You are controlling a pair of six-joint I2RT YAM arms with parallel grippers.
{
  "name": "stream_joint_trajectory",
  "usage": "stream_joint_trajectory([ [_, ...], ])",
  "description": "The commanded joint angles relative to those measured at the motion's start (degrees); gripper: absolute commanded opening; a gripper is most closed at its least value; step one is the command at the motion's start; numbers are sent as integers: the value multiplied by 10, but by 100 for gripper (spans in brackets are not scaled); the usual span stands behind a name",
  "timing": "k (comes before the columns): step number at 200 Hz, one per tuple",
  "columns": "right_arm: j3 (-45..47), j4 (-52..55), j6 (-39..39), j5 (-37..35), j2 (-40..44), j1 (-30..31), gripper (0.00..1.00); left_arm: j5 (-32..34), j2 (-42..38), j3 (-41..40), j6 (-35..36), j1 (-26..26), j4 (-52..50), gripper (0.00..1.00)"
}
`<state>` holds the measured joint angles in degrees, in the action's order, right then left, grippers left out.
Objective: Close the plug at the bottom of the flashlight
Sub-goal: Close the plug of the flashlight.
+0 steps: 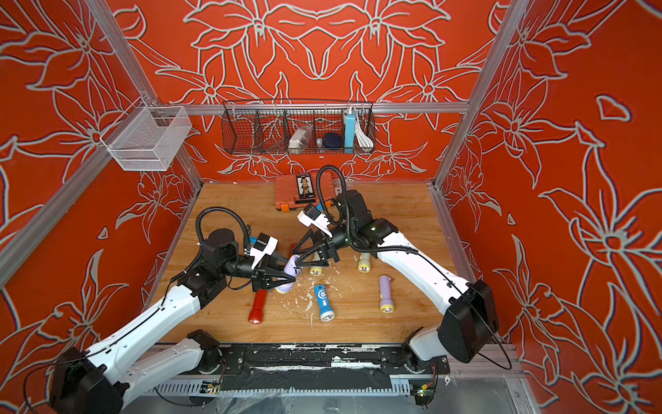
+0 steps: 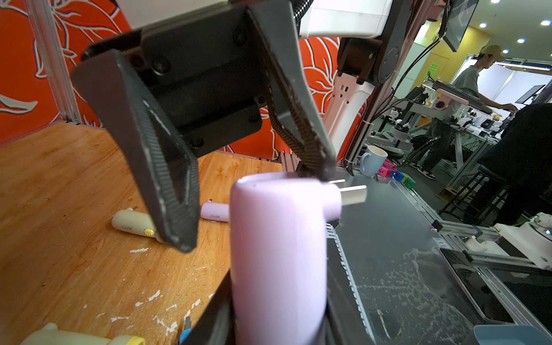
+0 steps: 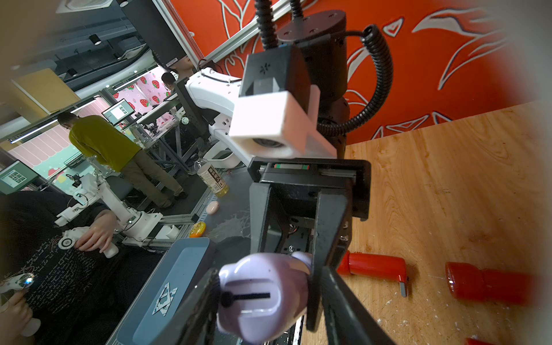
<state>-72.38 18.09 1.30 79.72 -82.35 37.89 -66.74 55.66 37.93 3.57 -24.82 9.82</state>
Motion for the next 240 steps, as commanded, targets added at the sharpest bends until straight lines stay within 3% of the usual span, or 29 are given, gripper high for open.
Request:
stream_joint_trajectory([
  [1,-7,5,22,0,-6,2,56,-14,-11,23,4,-2,18,0],
  [43,-1,3,20,7,-17,4,41,-14,-15,24,7,-1,19,0],
  [144,69,-106,-53,-4,-45,49,26,2,-52,43,15,-1,26,0],
  [240,64,-121,-63,-4,-59,53,0,-7,-90,57,17,-2,21,0],
])
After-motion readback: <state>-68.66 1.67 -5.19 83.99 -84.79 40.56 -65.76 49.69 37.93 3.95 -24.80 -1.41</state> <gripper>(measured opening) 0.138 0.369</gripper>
